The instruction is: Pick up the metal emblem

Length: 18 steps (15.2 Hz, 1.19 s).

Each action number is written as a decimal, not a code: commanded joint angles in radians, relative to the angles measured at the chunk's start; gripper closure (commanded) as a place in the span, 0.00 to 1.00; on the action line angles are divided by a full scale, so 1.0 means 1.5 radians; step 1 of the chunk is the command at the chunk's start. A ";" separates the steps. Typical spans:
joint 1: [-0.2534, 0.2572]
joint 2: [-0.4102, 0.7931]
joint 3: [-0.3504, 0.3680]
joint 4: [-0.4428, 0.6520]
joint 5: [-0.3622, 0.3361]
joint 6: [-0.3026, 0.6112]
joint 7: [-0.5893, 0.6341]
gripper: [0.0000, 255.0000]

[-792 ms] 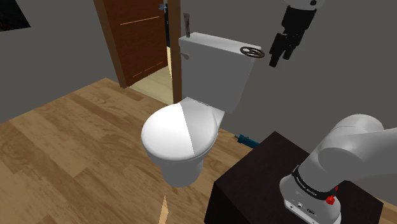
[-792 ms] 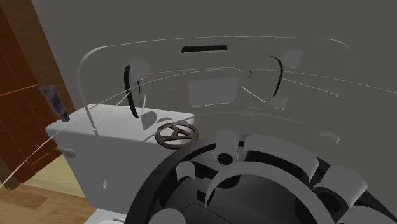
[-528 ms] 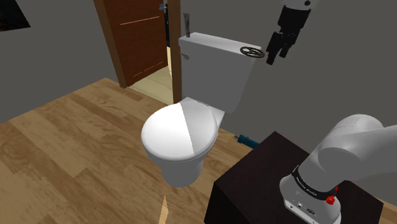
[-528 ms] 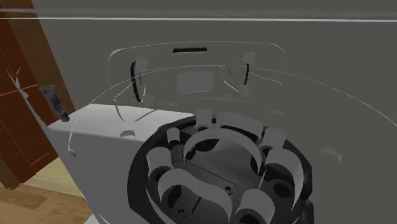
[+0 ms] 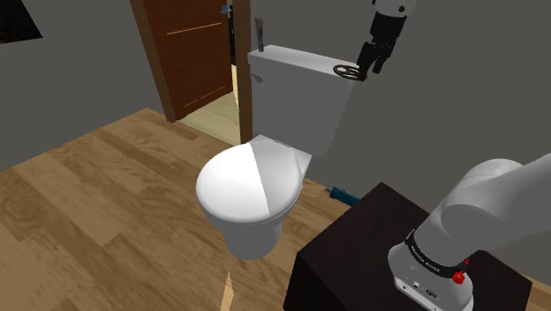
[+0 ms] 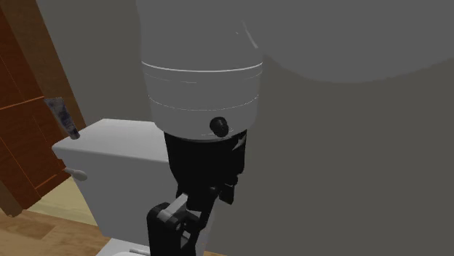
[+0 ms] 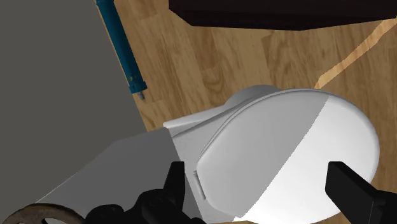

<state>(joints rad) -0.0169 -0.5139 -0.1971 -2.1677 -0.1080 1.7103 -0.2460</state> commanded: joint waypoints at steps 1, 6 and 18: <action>0.000 0.046 -0.021 0.037 0.003 0.014 -0.027 0.00; 0.001 0.168 -0.068 0.130 0.028 0.046 -0.094 0.00; -0.054 0.508 -0.134 0.473 0.174 0.026 -0.260 0.00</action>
<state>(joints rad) -0.0841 0.1959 -0.3954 -1.5160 0.1290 1.7591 -0.6172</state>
